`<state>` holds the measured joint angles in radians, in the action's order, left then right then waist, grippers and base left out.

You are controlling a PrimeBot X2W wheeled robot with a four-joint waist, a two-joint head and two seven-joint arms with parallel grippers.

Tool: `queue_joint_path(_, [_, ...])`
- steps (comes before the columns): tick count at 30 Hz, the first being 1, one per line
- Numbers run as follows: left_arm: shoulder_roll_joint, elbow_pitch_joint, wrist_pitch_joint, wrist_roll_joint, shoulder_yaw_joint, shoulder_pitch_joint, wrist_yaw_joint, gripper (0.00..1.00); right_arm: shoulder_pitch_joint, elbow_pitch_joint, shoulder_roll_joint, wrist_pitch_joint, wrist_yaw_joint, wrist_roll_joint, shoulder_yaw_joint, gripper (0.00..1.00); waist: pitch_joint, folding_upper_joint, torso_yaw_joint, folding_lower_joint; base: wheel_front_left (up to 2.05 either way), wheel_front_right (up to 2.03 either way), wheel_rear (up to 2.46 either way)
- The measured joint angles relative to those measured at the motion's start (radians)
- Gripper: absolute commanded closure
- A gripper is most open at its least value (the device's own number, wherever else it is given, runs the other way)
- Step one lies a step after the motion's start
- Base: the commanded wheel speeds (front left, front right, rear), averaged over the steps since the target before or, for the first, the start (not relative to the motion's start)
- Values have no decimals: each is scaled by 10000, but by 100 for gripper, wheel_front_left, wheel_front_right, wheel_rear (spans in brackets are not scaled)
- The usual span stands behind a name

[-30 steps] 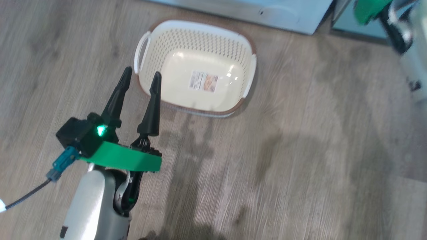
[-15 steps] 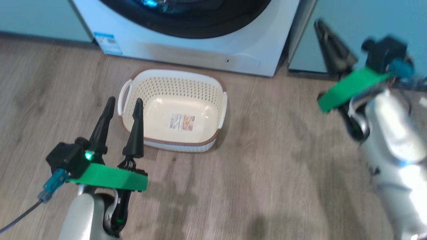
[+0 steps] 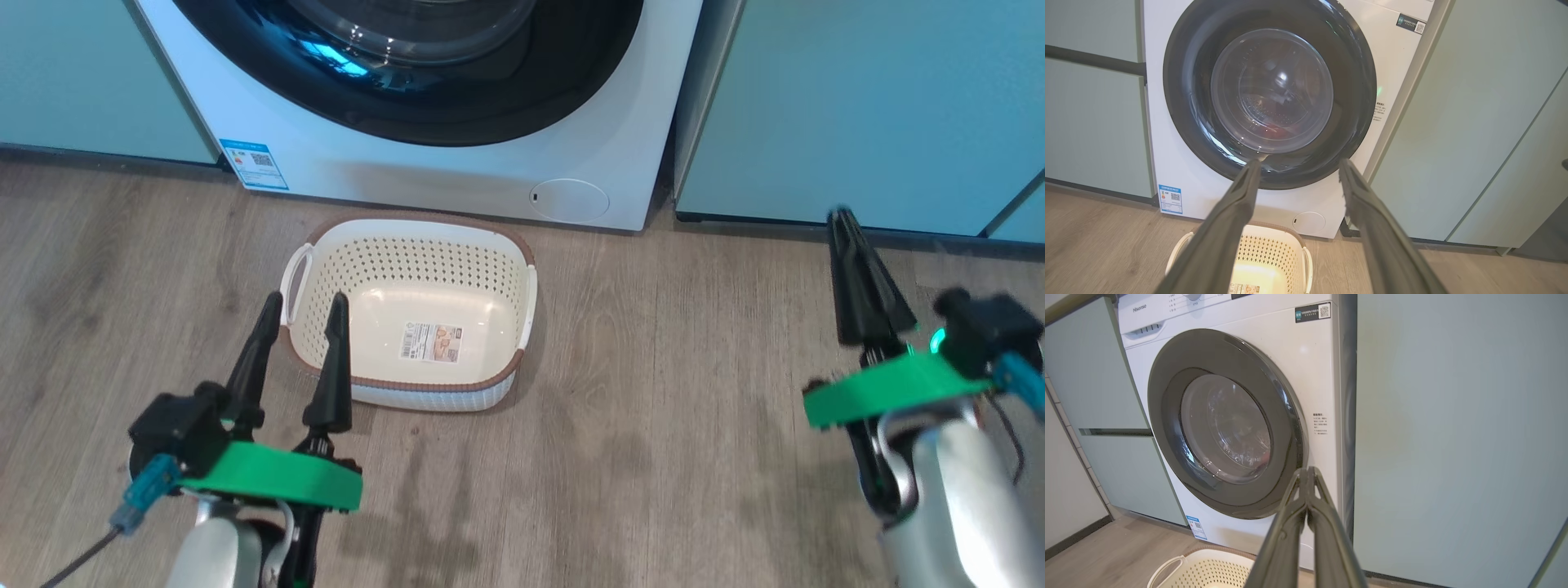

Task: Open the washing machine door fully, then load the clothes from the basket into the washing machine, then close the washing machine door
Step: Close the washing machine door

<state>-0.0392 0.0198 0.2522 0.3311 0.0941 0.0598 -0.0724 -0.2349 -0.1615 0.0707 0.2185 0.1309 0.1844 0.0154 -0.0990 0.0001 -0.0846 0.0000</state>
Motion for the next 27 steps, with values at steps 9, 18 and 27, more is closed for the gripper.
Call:
queue_joint_path(9, [-6, 297, 0, -234, 230, -406, 324, 0, 1637, 848, -171, 33, 0, 153, 660, 100, 179, 0, 53, 0, 0, 0, 0])
queue_joint_path(18, [-12, 416, 2, -431, 232, -614, 673, 0, 2412, 930, -217, 117, 0, 207, 698, 0, 317, 0, 98, 0, 0, 0, 0])
queue_joint_path(27, [-13, 443, 0, -616, 221, -650, 757, 0, 2467, 930, -226, 119, 0, 211, 698, 0, 412, 0, 122, 0, 0, 0, 0])
